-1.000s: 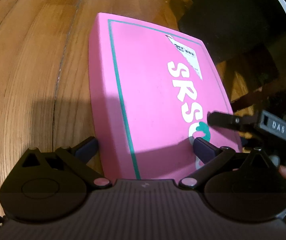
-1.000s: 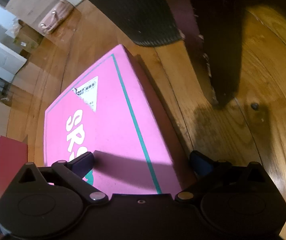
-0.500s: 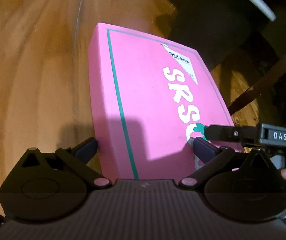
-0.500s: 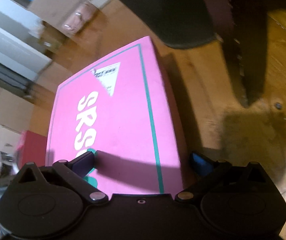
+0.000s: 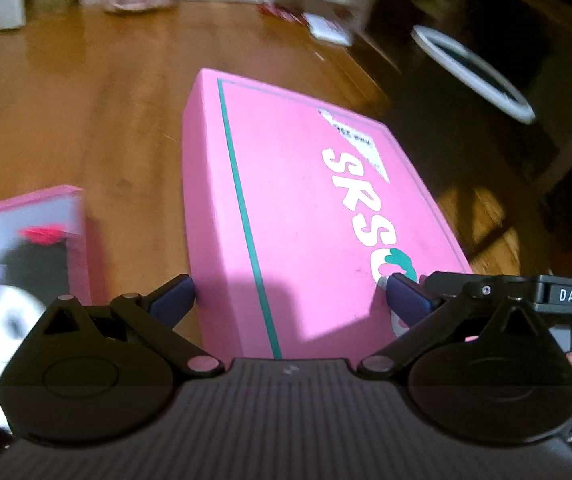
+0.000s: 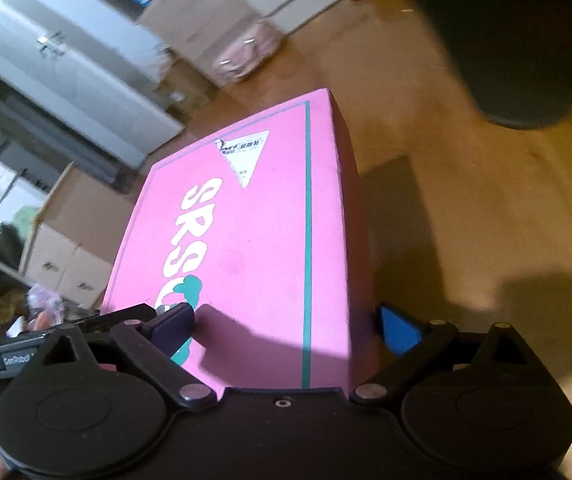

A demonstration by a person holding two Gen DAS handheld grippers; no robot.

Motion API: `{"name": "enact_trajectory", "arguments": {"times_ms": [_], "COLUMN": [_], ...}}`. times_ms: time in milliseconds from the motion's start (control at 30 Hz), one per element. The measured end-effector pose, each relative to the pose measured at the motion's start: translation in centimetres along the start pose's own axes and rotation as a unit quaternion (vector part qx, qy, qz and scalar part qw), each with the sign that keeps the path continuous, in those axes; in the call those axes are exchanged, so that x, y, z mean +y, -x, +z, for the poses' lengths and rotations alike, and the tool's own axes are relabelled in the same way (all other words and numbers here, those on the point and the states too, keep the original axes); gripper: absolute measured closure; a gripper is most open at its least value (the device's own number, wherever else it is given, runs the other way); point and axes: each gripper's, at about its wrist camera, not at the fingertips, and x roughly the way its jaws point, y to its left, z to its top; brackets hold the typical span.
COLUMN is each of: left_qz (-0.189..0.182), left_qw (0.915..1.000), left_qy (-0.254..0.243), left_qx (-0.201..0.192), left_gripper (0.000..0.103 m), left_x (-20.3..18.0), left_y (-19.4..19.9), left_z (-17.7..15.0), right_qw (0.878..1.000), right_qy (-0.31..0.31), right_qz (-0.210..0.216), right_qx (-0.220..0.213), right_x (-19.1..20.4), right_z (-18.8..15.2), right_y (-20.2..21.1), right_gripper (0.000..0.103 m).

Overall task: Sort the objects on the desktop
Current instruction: 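Lift the SRSOO lid with both grippers and carry it over the box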

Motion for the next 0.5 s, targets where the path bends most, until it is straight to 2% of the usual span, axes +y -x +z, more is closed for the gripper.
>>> {"name": "enact_trajectory", "arguments": {"times_ms": [133,267,500], "left_qz": [0.027,0.053,0.079], "left_qw": [0.9993,0.9972,0.9926], "left_qy": [0.021,0.053,0.090], "left_qx": [-0.014,-0.003,0.020], "left_gripper": [0.000,0.000,0.000], "left_x": [5.4,10.9,17.6], "left_y": [3.7,5.5,7.0], "left_z": [0.4,-0.3,-2.1], "right_qw": [0.999,0.997,0.994], "right_qy": [0.021,0.033,0.022], "right_qz": [0.029,0.042,0.051], "right_qx": [0.025,0.053,0.099], "right_x": [5.4,10.1,13.6], "right_z": [0.1,-0.7,-4.0], "right_y": [-3.4,-7.3,-13.4], "right_gripper": [0.003,0.003,0.003]}}
